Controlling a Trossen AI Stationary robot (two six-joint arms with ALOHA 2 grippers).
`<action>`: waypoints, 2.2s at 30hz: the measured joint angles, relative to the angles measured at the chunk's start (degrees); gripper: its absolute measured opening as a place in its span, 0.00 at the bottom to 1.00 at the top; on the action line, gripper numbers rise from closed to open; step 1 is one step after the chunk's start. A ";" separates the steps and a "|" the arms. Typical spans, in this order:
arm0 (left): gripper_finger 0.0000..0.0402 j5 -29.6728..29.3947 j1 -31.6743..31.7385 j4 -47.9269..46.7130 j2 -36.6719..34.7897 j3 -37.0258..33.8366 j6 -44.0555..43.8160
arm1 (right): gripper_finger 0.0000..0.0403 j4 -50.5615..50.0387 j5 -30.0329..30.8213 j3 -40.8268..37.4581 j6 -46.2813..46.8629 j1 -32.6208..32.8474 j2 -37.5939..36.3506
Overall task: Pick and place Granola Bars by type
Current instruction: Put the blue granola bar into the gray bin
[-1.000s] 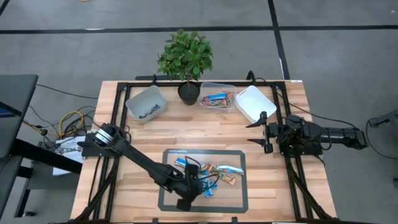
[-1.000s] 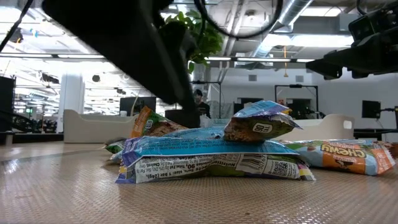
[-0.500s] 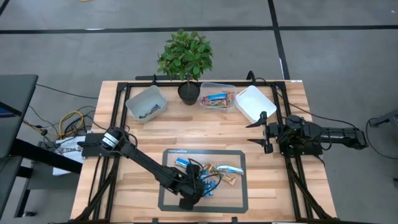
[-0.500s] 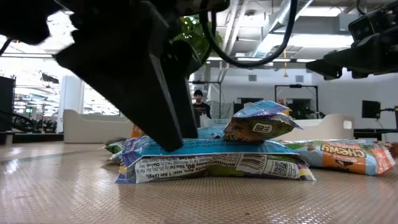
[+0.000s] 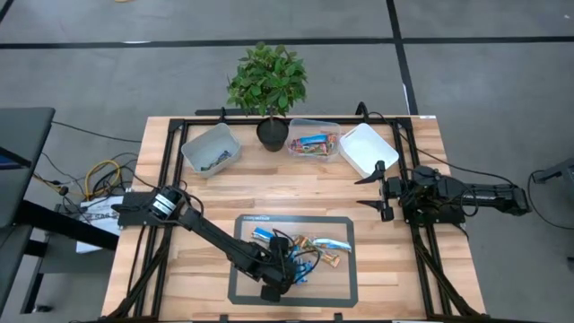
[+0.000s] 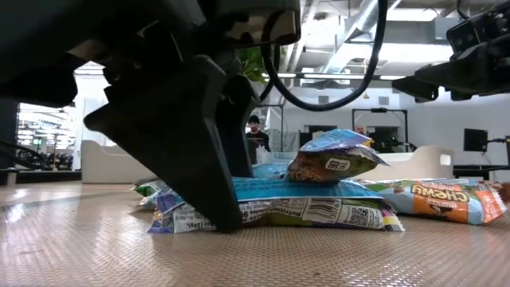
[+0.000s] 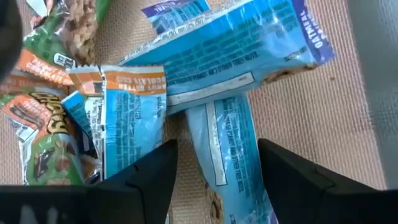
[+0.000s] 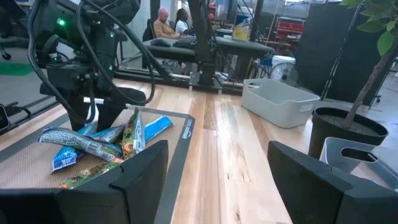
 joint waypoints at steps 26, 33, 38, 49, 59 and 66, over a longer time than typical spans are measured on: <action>0.15 6.63 -1.18 -7.65 -5.39 0.00 -2.57 | 0.67 -0.01 0.00 0.01 -0.01 0.00 0.00; 0.14 10.28 -1.03 -22.11 -12.33 0.00 -5.69 | 0.67 0.00 -0.02 0.00 0.00 0.02 -0.02; 0.14 14.47 0.19 -34.30 -16.86 0.00 -8.46 | 0.67 0.00 -0.02 0.01 0.00 0.00 0.00; 0.14 0.31 6.79 -56.46 -23.85 0.00 -17.95 | 0.67 0.00 -0.02 0.01 0.00 0.01 0.00; 0.14 -12.23 20.21 -63.88 -26.16 -0.09 -26.54 | 0.67 0.00 -0.04 0.01 0.00 0.00 0.00; 0.14 -14.06 29.71 -63.97 -26.21 -0.17 -25.81 | 0.67 0.00 -0.04 0.01 0.00 0.00 0.00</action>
